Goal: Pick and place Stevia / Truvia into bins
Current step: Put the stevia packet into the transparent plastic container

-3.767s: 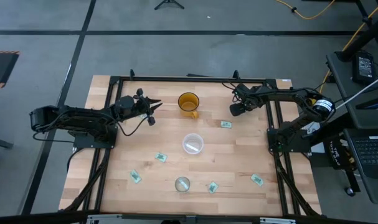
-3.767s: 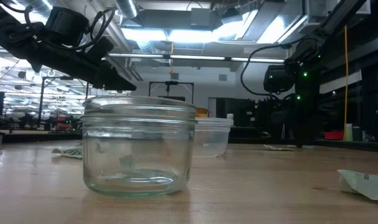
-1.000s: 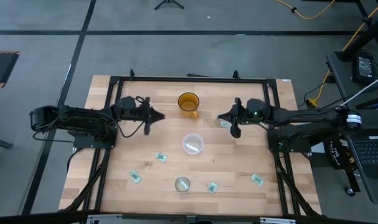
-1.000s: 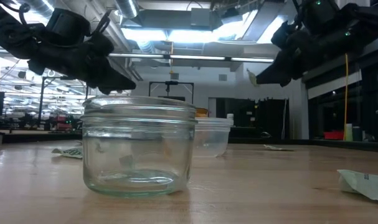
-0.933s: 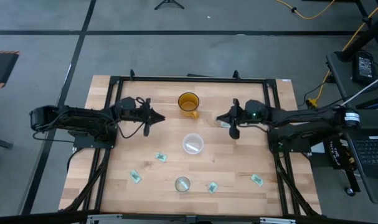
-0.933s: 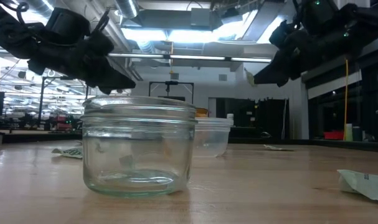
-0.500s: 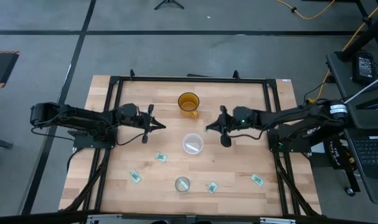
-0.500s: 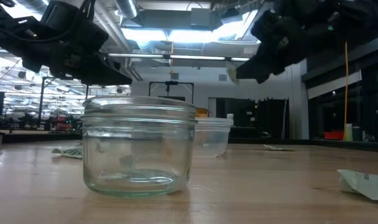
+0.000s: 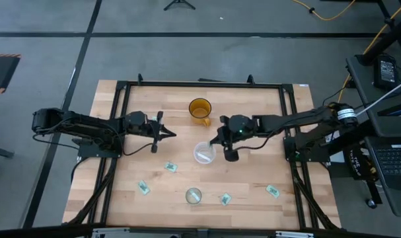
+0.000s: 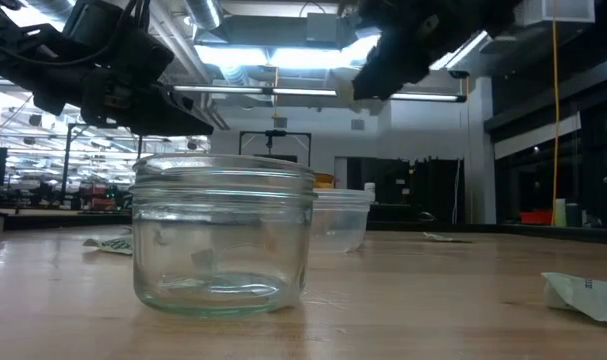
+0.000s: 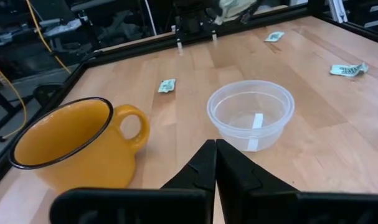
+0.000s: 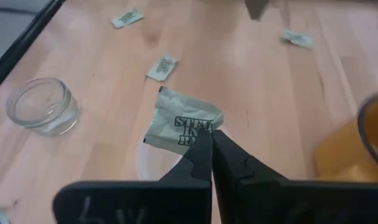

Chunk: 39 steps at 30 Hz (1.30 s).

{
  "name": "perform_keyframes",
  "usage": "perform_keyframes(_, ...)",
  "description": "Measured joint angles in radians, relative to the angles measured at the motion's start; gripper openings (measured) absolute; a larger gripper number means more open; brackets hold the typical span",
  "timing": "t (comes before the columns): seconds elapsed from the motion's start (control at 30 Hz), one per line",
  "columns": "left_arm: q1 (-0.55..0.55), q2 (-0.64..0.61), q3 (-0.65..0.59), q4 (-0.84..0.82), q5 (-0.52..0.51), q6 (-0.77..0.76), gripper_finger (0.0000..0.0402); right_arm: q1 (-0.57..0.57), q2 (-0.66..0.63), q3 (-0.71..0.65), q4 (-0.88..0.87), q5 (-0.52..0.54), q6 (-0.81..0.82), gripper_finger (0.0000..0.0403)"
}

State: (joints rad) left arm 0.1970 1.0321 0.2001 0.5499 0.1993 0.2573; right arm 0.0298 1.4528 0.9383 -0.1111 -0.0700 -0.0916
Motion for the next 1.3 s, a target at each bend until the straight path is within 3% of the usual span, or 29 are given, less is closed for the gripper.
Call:
perform_keyframes(0.23, 0.001, 0.000, 0.000, 0.008, 0.000, -0.014, 0.0001, 0.013, 0.069, 0.059, -0.063, 0.076, -0.071, 0.0000)
perform_keyframes(1.0, 0.001, 0.000, 0.000, 0.007, 0.000, -0.035, 0.0009, 0.013, 0.289, 0.059, 0.004, 0.076, -0.070, 0.0000)
perform_keyframes(1.3, 0.001, 0.000, 0.001, 0.008, 0.000, -0.035, 0.0004, 0.013, 0.316, 0.059, 0.040, 0.075, -0.058, 0.0000)
